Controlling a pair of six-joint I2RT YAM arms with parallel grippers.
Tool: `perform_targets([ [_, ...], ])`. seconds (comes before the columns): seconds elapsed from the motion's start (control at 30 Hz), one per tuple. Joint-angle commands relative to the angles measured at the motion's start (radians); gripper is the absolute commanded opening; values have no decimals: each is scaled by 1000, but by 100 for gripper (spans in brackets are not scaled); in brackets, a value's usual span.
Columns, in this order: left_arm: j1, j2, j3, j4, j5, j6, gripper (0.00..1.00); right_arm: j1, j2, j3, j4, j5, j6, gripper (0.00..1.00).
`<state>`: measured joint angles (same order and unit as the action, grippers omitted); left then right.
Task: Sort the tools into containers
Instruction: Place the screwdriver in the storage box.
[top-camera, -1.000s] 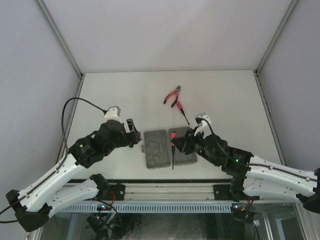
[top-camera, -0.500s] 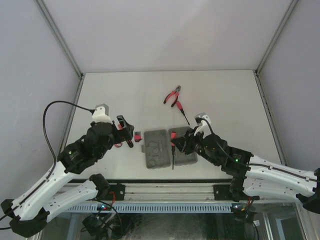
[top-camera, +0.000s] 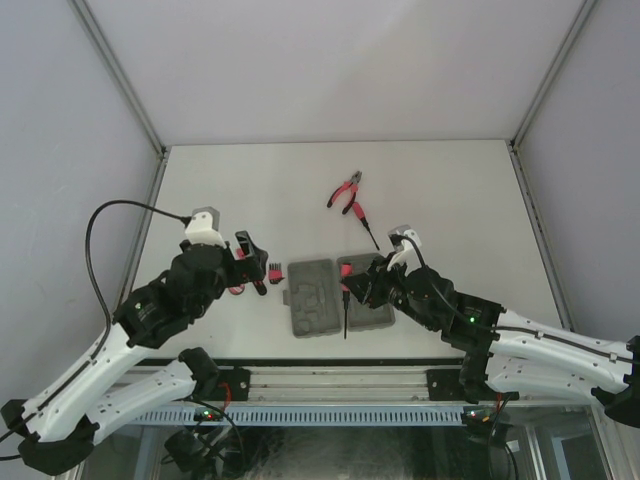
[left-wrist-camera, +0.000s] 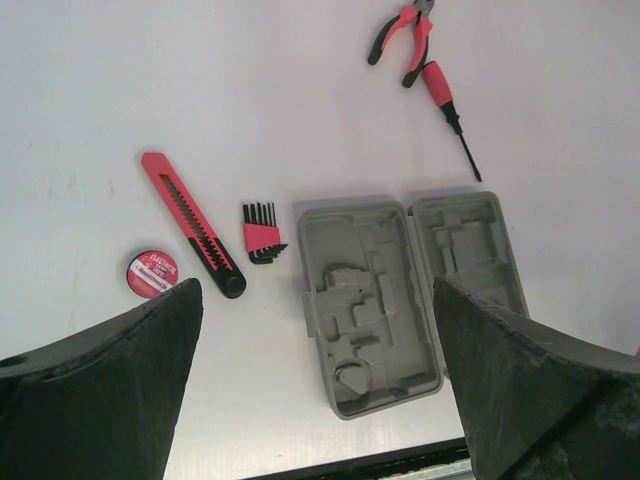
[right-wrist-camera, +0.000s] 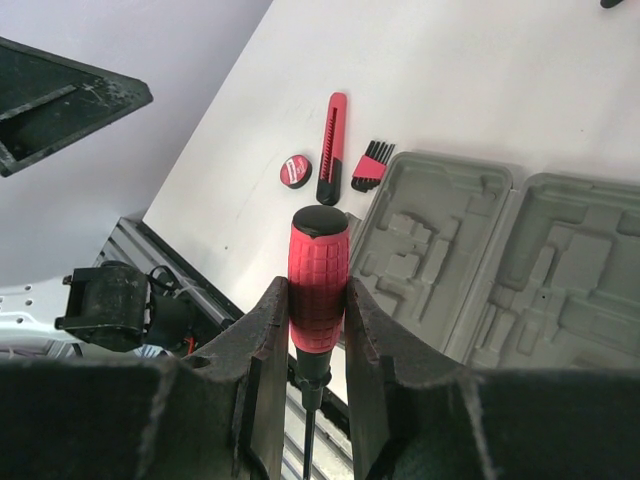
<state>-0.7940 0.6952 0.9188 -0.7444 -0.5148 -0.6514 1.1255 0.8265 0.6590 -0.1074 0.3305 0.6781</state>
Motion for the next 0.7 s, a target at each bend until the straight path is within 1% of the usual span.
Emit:
perform_targets([
  [0.0, 7, -61, 11, 53, 13, 48, 100, -9, -10, 5, 51, -4, 14, 0],
  [0.17, 15, -60, 7, 41, 15, 44, 100, -18, -5, 4, 49, -10, 20, 0],
  [0.3, 43, -36, 10, 36, 46, 46, 100, -23, 8, 9, 45, 11, 25, 0],
  [0.43, 123, -21, 5, 39, 122, 61, 100, -45, 40, 43, -7, 27, 27, 0],
  [0.53, 188, -19, 2, 34, 177, 81, 100, -85, 82, 83, -44, -3, 25, 0],
  [0.67, 238, -38, -3, 21, 189, 111, 100, -139, 154, 129, -85, -44, 16, 0],
])
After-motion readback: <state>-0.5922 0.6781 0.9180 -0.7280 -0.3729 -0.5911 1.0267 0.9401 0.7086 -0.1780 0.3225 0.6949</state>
